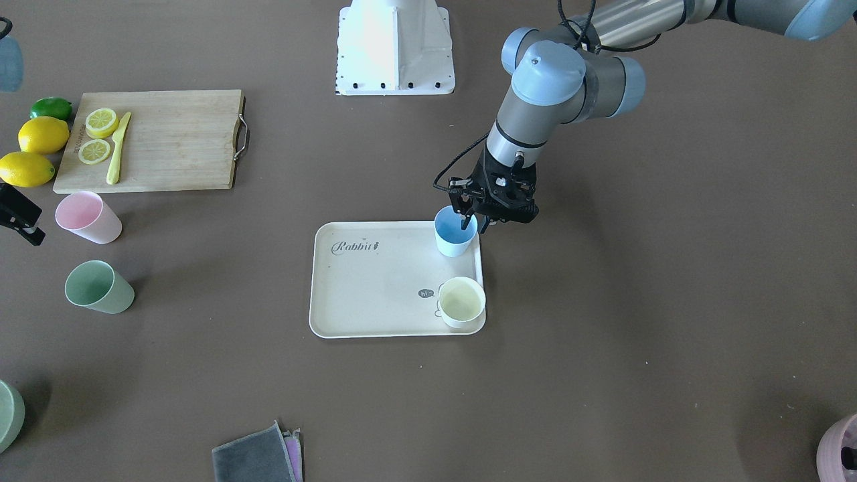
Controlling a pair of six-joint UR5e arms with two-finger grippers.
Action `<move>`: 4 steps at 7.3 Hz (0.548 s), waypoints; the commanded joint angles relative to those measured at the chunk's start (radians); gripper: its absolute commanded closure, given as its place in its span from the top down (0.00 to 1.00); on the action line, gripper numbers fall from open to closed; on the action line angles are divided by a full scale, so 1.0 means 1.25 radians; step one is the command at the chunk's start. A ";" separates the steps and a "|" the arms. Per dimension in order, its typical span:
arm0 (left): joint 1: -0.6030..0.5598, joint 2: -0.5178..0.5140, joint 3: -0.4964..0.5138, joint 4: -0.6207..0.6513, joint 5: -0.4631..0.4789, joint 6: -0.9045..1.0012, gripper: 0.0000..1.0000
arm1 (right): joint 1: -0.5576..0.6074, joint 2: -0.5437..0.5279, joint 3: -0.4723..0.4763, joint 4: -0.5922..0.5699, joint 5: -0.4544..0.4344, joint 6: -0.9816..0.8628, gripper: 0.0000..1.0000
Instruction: Place all cups on tray
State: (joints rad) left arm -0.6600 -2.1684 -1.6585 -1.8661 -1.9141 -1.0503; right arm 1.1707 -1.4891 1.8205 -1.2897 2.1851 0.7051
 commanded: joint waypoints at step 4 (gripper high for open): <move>-0.242 0.112 -0.029 0.055 -0.172 0.325 0.98 | -0.074 0.096 -0.134 0.002 -0.056 -0.003 0.90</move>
State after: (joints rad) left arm -0.8967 -2.0866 -1.6882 -1.8006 -2.0861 -0.7654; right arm 1.1080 -1.3956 1.7093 -1.2925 2.1378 0.7026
